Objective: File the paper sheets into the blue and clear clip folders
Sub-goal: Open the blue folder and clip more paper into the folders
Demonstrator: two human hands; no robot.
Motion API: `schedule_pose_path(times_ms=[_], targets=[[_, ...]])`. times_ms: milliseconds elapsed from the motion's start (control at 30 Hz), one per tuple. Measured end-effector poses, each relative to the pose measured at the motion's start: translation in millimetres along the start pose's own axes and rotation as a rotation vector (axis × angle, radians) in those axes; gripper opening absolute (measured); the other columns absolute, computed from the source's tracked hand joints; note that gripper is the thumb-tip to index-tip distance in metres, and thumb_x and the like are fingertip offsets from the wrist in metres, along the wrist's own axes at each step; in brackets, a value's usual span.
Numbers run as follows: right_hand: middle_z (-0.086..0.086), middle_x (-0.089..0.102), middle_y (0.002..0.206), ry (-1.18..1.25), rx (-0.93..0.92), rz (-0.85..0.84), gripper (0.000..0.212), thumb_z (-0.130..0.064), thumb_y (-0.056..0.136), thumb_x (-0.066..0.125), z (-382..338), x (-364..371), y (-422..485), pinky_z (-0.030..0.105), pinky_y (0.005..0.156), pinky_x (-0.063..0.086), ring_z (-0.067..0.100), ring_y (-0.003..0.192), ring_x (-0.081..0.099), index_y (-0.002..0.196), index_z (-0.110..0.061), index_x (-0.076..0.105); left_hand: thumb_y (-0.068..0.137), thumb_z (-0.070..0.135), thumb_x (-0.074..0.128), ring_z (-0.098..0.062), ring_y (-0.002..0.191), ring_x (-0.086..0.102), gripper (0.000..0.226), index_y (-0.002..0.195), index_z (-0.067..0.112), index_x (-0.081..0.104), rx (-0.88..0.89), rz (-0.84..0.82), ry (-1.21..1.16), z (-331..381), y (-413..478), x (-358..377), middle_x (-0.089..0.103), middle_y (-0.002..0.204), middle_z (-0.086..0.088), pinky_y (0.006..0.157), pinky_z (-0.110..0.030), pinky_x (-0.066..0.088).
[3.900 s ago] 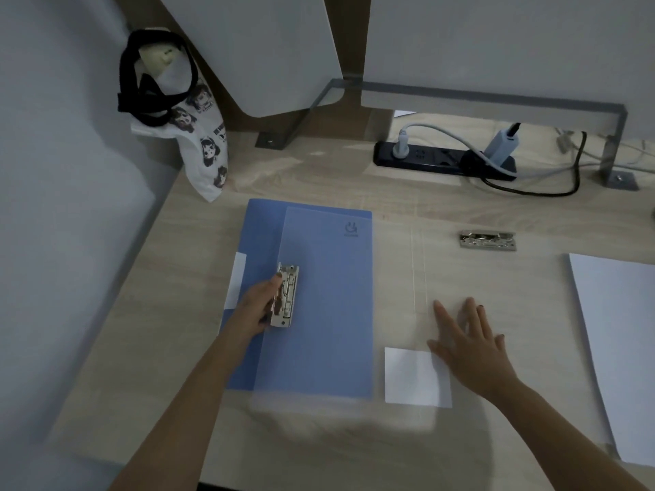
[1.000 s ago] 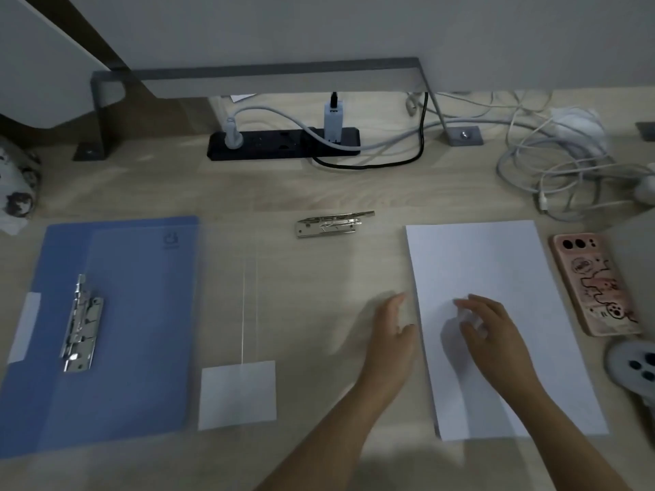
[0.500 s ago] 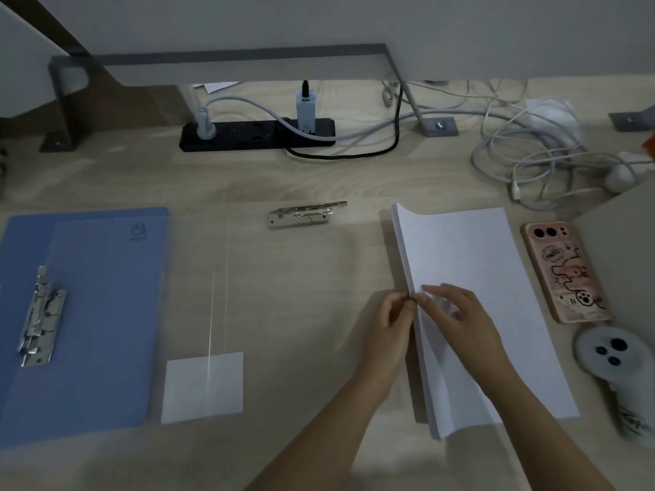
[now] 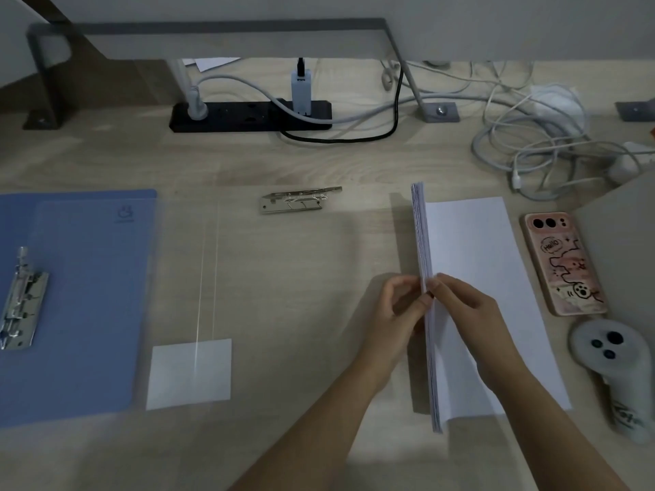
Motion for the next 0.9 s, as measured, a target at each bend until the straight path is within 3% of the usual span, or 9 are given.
schedule_pose_path(times_ms=[200,367,467,567,700,900], targets=[[-0.006,0.055,0.132,-0.017,0.0,0.01,0.007,-0.042,0.087,0.054,3.3,0.5,1.6,0.027,0.102,0.032,0.008,0.12,0.047,0.089,-0.047,0.059,0.09,0.027,0.058,-0.01,0.111,0.058,0.032,0.12,0.023,0.05,0.01,0.007,-0.02,1.0,-1.4,0.3,0.06,0.121,0.007,0.081,-0.02,0.052],[-0.003,0.057,0.131,-0.056,-0.022,0.033,0.014,-0.04,0.089,0.051,6.4,0.7,3.9,0.03,0.103,0.035,0.013,0.121,0.05,0.1,-0.037,0.06,0.091,0.025,0.055,-0.001,0.104,0.057,0.028,0.119,0.025,0.049,0.027,0.004,-0.014,2.0,-2.7,0.7,0.057,0.11,0.016,0.073,-0.012,0.052],[-0.006,0.058,0.125,-0.08,-0.039,0.042,0.009,-0.038,0.09,0.05,5.0,2.6,4.4,0.027,0.097,0.036,0.012,0.116,0.051,0.089,-0.043,0.058,0.091,0.024,0.055,0.0,0.101,0.057,0.023,0.114,0.026,0.05,0.025,0.015,-0.024,1.2,-2.7,0.2,0.058,0.111,0.014,0.069,-0.009,0.051],[-0.006,0.059,0.125,-0.101,-0.042,0.057,0.017,-0.041,0.088,0.051,6.6,2.6,5.6,0.031,0.1,0.039,0.012,0.116,0.052,0.099,-0.036,0.063,0.092,0.022,0.055,-0.001,0.099,0.058,0.022,0.113,0.023,0.051,0.024,0.028,-0.039,1.0,-2.8,0.0,0.06,0.113,0.01,0.068,-0.008,0.05],[-0.007,0.059,0.125,-0.11,-0.042,0.058,0.029,-0.047,0.085,0.052,9.1,1.4,5.1,0.038,0.104,0.04,0.013,0.117,0.052,0.107,-0.033,0.065,0.091,0.024,0.057,-0.009,0.112,0.058,0.028,0.118,0.018,0.052,0.028,0.043,-0.033,0.0,-2.1,-0.5,0.061,0.123,0.001,0.08,-0.017,0.052],[-0.006,0.059,0.124,-0.133,-0.049,0.059,0.026,-0.046,0.086,0.052,10.2,2.2,6.5,0.031,0.1,0.039,0.012,0.116,0.052,0.106,-0.034,0.064,0.091,0.023,0.056,-0.009,0.109,0.059,0.028,0.119,0.018,0.051,0.03,0.039,-0.023,-1.6,-2.7,-1.5,0.061,0.123,0.002,0.074,-0.013,0.052]])
Point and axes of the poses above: each hand's wrist, its own y-axis towards the middle knuckle, its own x-axis out of the palm, z = x × y, the point moved 6 cm from there along y, towards the middle knuckle
